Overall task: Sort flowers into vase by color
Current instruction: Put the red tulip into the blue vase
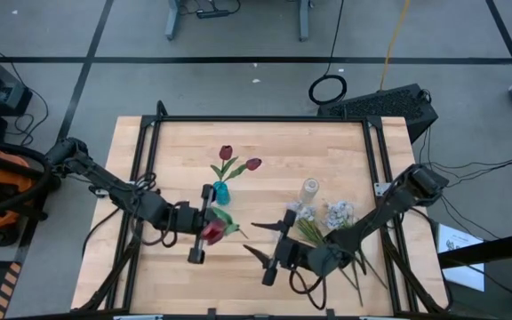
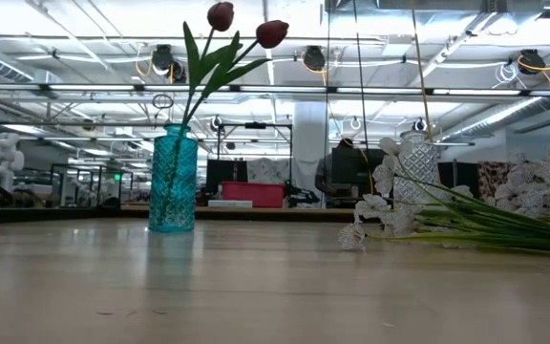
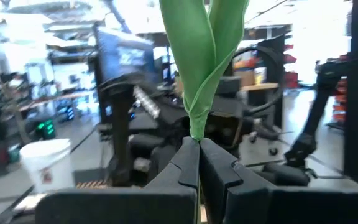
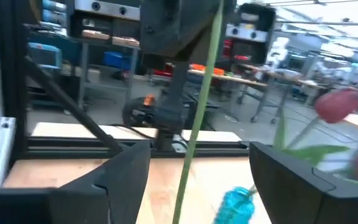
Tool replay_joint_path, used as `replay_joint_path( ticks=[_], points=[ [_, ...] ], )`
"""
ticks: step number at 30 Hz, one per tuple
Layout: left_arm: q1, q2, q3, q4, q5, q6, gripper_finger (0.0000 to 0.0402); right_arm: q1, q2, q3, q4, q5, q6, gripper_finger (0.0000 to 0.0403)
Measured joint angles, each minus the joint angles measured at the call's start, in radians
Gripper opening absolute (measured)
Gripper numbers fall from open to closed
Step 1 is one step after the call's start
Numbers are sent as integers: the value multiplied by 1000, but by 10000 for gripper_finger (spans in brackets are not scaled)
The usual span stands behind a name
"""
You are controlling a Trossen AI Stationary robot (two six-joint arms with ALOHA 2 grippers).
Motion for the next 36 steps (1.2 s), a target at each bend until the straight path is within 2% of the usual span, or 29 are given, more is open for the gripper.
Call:
replay_joint_path(
  ticks=[3,6,24,33,36],
  points=[
    [0,0,0,13,32,28,3,-22,0,0,4,-129,44,254],
    [0,5,0,21,41,47,3,-42,1,0,4,-185,95,238],
    [0,19,0,-15,43,55,3,-53,5,0,-6,-185,87,76],
    [-1,19,0,-32,42,53,3,-53,5,0,-37,-181,106,11],
    [-1,19,0,-32,42,46,7,-52,5,0,-37,-179,106,6]
  ],
)
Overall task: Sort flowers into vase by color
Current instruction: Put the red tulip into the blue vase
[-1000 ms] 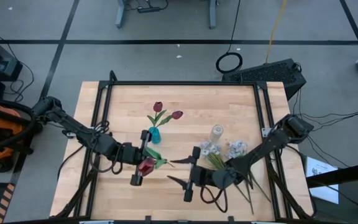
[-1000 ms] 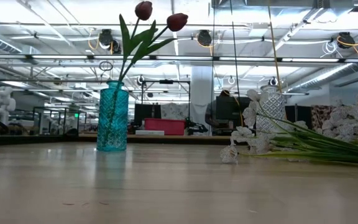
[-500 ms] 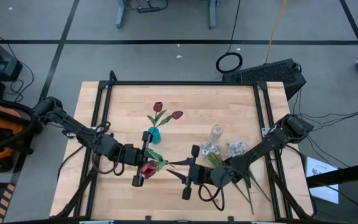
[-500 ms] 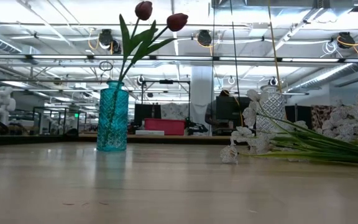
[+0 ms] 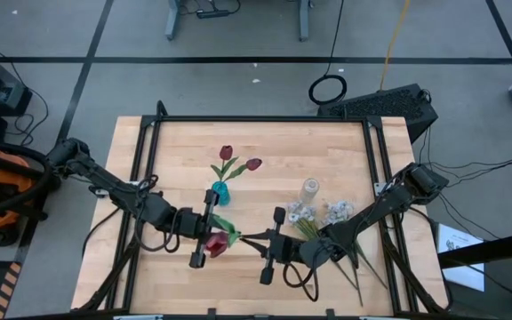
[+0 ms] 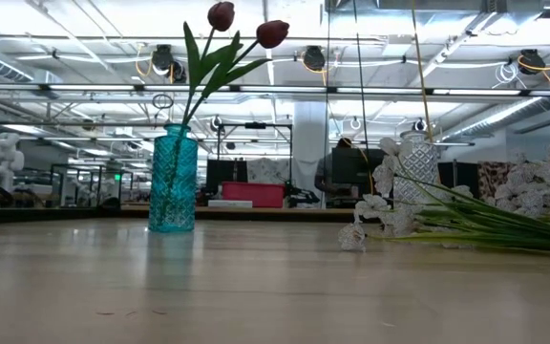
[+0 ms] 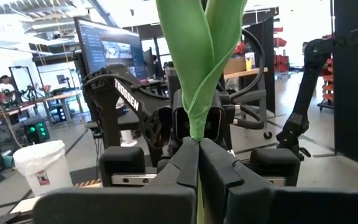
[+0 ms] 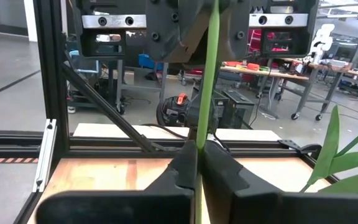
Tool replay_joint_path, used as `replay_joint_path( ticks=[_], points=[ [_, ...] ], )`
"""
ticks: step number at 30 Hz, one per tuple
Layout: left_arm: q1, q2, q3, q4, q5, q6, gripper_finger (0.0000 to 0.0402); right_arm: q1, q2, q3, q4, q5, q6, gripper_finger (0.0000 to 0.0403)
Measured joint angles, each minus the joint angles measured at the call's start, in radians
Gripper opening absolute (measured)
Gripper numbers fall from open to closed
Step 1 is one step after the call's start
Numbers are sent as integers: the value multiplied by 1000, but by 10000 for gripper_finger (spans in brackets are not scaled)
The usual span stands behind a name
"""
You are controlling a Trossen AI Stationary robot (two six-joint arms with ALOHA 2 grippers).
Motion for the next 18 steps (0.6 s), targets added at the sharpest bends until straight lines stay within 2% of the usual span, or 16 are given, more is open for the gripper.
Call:
replay_joint_path(
  ticks=[4,8,14,18],
  points=[
    [0,0,0,0,-1,-36,29,0,0,0,-1,2,0,3],
    [1,0,0,-14,-1,-99,70,2,-2,0,-16,3,1,2],
    [-5,0,0,-27,-45,-164,136,6,-8,0,-54,57,-5,1],
    [-5,-1,0,-56,-63,-185,159,7,-8,0,-73,112,-5,1]
  ],
)
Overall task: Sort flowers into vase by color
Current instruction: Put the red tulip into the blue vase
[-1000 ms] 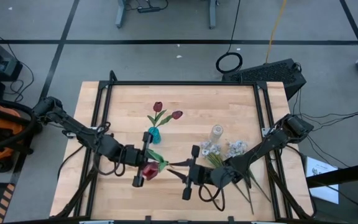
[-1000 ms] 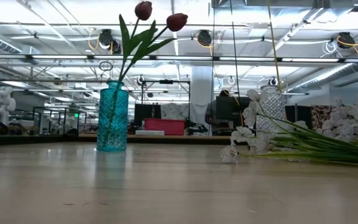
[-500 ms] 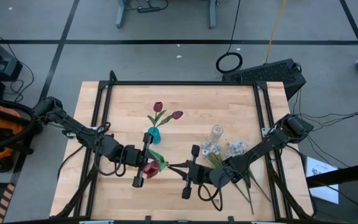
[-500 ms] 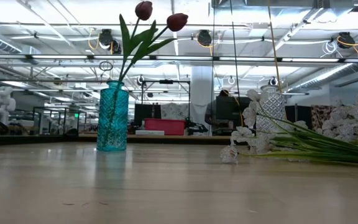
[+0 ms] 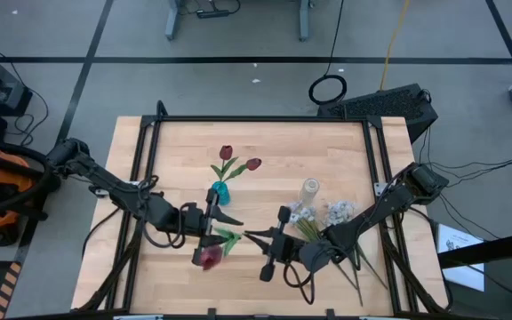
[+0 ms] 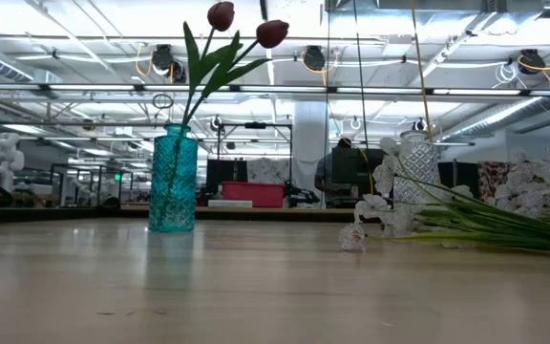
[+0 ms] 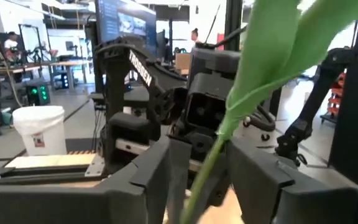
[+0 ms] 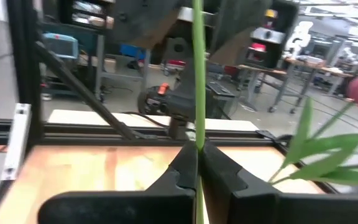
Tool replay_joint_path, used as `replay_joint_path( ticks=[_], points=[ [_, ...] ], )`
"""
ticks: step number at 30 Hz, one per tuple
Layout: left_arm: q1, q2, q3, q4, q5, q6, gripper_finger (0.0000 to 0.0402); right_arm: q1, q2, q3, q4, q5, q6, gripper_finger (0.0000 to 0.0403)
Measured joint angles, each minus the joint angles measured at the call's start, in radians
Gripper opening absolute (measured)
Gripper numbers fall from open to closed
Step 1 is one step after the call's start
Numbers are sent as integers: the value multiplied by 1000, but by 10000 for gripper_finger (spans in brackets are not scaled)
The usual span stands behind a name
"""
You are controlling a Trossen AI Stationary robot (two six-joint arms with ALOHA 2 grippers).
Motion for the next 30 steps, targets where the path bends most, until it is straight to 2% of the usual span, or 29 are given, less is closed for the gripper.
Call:
replay_joint_path(
  ticks=[5,9,14,30],
  points=[
    [-1,0,0,-23,-17,0,164,0,0,0,-10,82,-20,0],
    [-1,-1,0,-23,-69,0,164,-1,0,0,-14,124,-25,0],
    [-1,-1,0,-23,-112,6,164,-3,0,0,-14,125,-26,0],
    [7,53,0,46,-151,76,164,-36,0,0,-69,122,6,0]
  ],
)
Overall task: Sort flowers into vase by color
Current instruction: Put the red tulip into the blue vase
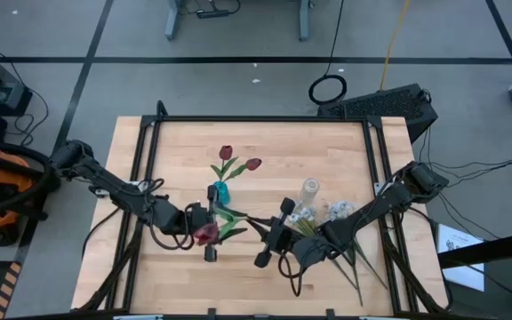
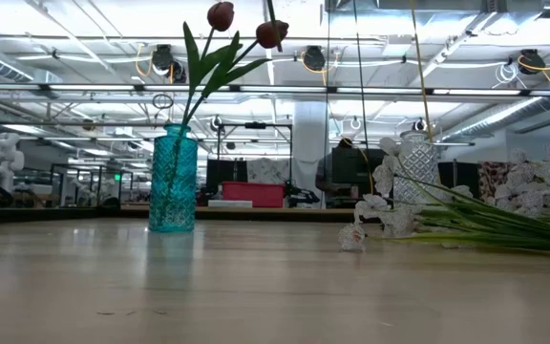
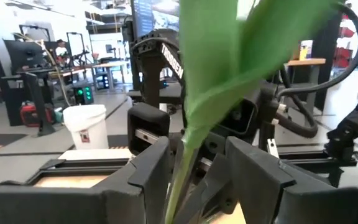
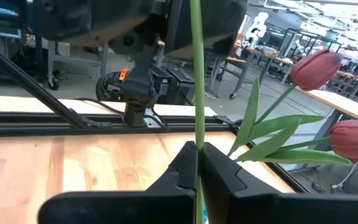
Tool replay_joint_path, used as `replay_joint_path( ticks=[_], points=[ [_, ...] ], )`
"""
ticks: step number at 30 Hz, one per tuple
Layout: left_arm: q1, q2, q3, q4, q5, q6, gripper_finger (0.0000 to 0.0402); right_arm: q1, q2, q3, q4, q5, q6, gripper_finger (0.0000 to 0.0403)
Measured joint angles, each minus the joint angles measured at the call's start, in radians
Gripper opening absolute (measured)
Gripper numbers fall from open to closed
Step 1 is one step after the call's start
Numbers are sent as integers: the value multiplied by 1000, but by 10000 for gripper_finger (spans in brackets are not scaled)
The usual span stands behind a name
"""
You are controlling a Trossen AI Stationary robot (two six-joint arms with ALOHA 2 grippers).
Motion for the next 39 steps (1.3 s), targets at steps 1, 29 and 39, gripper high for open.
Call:
replay_joint_path(
  ticks=[1,29,39],
  points=[
    [0,0,0,-1,-6,6,164,0,0,0,-1,0,1,0],
    [-1,-3,0,-16,-40,-10,9,5,0,0,-17,75,0,5],
    [-2,-97,0,-145,-107,-19,8,39,0,0,-20,117,-25,126]
  ],
)
